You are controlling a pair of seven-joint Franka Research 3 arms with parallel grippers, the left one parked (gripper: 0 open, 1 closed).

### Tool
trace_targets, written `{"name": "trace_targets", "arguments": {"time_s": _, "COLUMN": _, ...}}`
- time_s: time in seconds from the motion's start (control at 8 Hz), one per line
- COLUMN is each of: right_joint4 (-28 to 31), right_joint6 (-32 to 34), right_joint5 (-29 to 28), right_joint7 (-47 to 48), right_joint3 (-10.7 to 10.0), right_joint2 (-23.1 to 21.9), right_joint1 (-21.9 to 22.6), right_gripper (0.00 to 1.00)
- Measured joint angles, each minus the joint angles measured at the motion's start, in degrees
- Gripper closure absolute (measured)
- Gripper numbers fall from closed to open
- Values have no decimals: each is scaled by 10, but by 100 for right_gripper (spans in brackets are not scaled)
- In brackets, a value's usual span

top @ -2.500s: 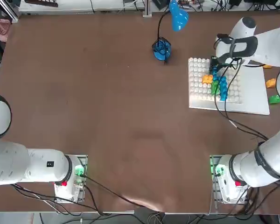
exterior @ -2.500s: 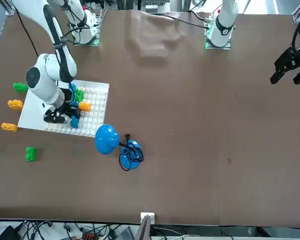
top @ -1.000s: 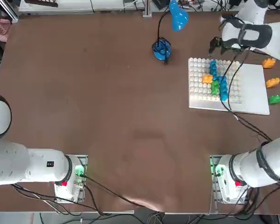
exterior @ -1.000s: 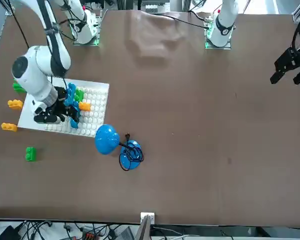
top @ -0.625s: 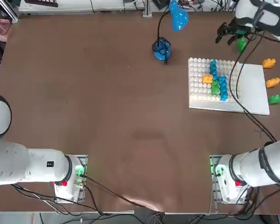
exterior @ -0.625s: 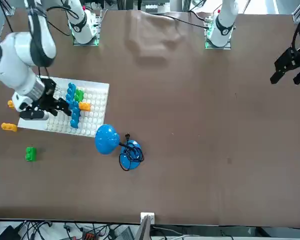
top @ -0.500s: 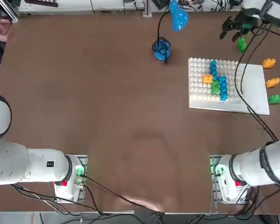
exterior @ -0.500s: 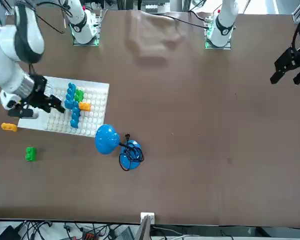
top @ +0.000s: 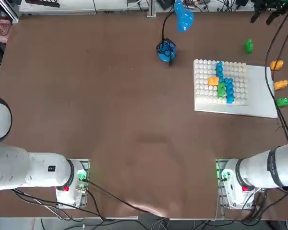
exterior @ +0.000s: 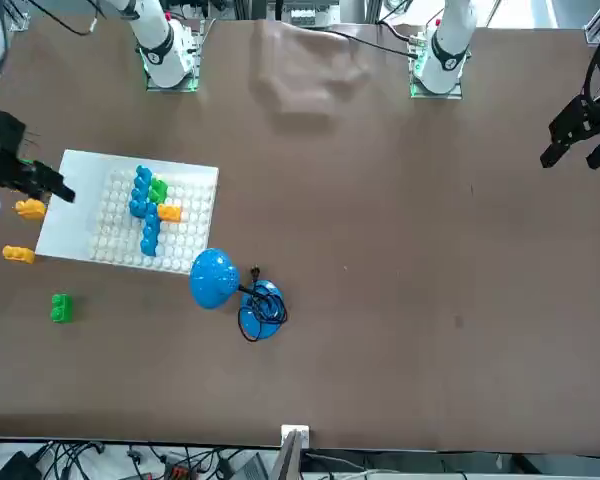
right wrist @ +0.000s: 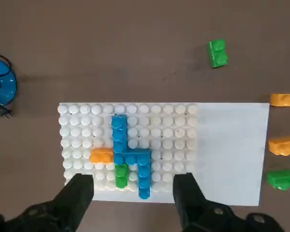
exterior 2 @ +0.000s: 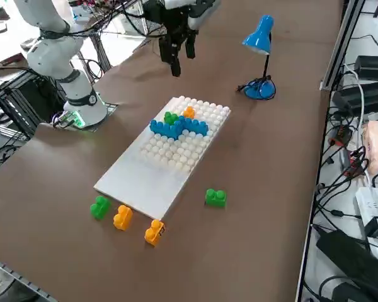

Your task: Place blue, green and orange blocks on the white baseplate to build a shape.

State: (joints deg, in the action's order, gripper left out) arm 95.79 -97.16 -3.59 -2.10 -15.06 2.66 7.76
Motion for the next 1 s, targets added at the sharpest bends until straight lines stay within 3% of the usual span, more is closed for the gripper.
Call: {"name": "trace_targets", "arguments": {"time_s": 1.0, "right_joint4": -36, "right_joint6": 18, "right_joint5": 8, "right_joint7": 0, "right_joint3": 7, "right_joint2": 22, "right_joint1": 0, "right_gripper": 0}}
